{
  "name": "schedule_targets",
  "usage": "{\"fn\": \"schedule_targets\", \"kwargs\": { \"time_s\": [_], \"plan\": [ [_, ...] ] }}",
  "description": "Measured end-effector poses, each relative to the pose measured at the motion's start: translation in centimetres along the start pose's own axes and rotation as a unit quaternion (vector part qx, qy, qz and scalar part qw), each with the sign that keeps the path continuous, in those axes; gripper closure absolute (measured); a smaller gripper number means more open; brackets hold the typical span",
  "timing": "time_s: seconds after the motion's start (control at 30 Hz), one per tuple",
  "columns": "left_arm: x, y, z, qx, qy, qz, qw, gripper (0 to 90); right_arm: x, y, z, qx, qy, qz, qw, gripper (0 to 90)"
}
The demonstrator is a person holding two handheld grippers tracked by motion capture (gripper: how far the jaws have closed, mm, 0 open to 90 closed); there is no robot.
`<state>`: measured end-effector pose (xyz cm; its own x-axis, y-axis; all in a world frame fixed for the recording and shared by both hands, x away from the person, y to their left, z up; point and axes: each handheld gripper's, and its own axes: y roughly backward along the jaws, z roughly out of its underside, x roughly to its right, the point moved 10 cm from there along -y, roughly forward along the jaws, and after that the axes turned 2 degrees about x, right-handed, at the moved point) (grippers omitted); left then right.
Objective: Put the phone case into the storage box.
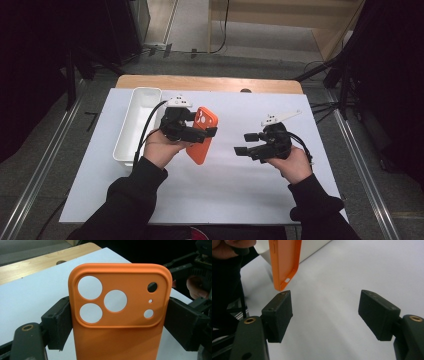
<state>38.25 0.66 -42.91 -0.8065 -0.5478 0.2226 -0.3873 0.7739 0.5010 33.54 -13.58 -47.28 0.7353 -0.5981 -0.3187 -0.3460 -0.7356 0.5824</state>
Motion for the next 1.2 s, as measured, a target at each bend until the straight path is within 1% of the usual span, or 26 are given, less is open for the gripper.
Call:
{"fn": "schedule_targets", "kwargs": {
  "time_s": [0.13,0.2,0.23,0.27,0.33,0.4,0.53,0.63,0.7,0.93,1.03,1.13,1.2],
  "plan": [
    [-0.1,0.0,0.1,-0.003,0.001,0.002,1.0,16.0,-0.1,0.1,0.6,0.0,0.002,0.0,1.0,23.6],
    [-0.1,-0.1,0.1,-0.003,0.001,0.002,1.0,16.0,0.0,0.1,0.8,0.007,-0.002,0.007,1.0,17.3],
    [-0.1,-0.1,0.2,-0.004,0.0,0.003,1.0,16.0,0.0,0.1,0.9,0.005,-0.007,0.008,0.9999,16.3],
    [-0.1,-0.1,0.2,-0.006,0.001,0.003,1.0,16.0,0.0,0.2,1.1,0.004,-0.009,0.008,0.9999,16.0],
    [-0.1,-0.1,0.2,-0.006,0.001,0.004,1.0,16.0,0.0,0.3,1.2,0.009,-0.009,0.006,0.9999,9.3],
    [-0.1,0.0,0.2,-0.005,0.004,0.007,1.0,16.0,-0.2,0.3,1.5,0.004,-0.016,-0.005,0.9999,9.3],
    [-0.2,0.1,0.1,-0.004,0.008,0.008,0.9999,16.0,-0.5,0.5,1.9,0.006,-0.02,-0.028,0.9994,9.3],
    [-0.3,0.1,0.1,-0.004,0.01,0.009,0.9999,16.0,-0.5,0.6,2.5,0.002,-0.027,-0.027,0.9993,9.3],
    [-0.3,0.1,0.1,-0.006,0.009,0.008,0.9999,16.0,-0.5,0.7,2.8,0.003,-0.025,-0.024,0.9994,9.4],
    [-0.3,0.2,0.1,-0.009,0.009,0.01,0.9999,16.0,-0.3,1.2,3.8,0.002,-0.031,-0.011,0.9995,9.5],
    [-0.4,0.3,0.1,-0.011,0.01,0.01,0.9998,16.0,-0.4,1.3,4.4,0.002,-0.026,-0.01,0.9996,9.5],
    [-0.6,0.5,0.1,-0.011,0.01,0.011,0.9998,16.0,-0.5,1.2,4.9,0.003,-0.022,-0.003,0.9997,9.5],
    [-0.8,0.6,0.1,-0.015,0.01,0.01,0.9998,16.0,-0.8,1.2,5.4,-0.001,-0.022,-0.006,0.9998,9.6]
  ]
}}
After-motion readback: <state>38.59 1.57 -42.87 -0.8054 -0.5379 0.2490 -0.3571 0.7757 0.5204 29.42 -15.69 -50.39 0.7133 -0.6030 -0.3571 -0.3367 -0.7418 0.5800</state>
